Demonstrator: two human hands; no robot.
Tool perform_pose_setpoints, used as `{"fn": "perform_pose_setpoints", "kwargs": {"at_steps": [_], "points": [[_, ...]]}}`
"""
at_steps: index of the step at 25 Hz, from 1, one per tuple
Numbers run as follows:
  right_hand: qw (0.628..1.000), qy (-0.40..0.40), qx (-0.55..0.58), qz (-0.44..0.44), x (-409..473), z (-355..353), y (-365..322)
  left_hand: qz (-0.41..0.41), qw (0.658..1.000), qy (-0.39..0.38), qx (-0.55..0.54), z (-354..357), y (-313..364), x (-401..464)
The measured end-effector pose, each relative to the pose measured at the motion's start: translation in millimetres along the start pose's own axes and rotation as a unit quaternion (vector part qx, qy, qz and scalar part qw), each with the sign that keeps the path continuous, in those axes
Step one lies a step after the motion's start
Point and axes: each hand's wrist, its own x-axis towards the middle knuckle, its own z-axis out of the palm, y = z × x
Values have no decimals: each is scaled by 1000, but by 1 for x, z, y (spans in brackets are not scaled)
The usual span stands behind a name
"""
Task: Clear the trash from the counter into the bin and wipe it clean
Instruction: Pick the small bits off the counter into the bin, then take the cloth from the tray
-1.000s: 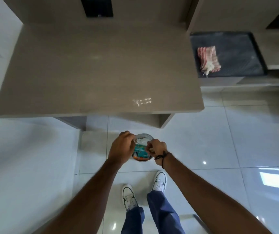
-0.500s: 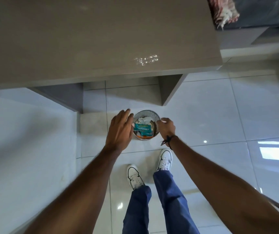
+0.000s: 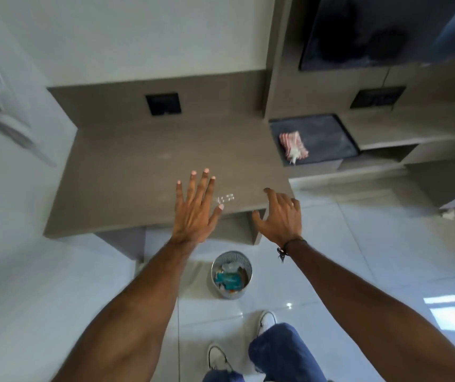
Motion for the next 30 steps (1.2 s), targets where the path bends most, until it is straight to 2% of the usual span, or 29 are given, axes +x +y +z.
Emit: {"fn": "perform_pose_setpoints", "kwargs": {"at_steps": [3,5,12,16,21,27,30], "points": [[999,32,-5,-12,52,-26,-2,-4,1000,7,-9,-24,8,49],[999,25,-12,-25,72,-30,-2,-16,1000,4,-17,-27,13,69],[995,-4,-42,-88,67,15,14,-29,998,-41,-41,30,22,61],[998,4,-34,-50,85,24,38,-15,997,-55,-47,46,37,89],[999,35,-14,22,158,20,92,11,994,-62,-95,56,90,173],[987,-64,80,125,277,35,188,-8,964,-61,-258,90,176,296],[964,-162,124,173,324,60,220,-53,951,-73,-296,108,209,354]]}}
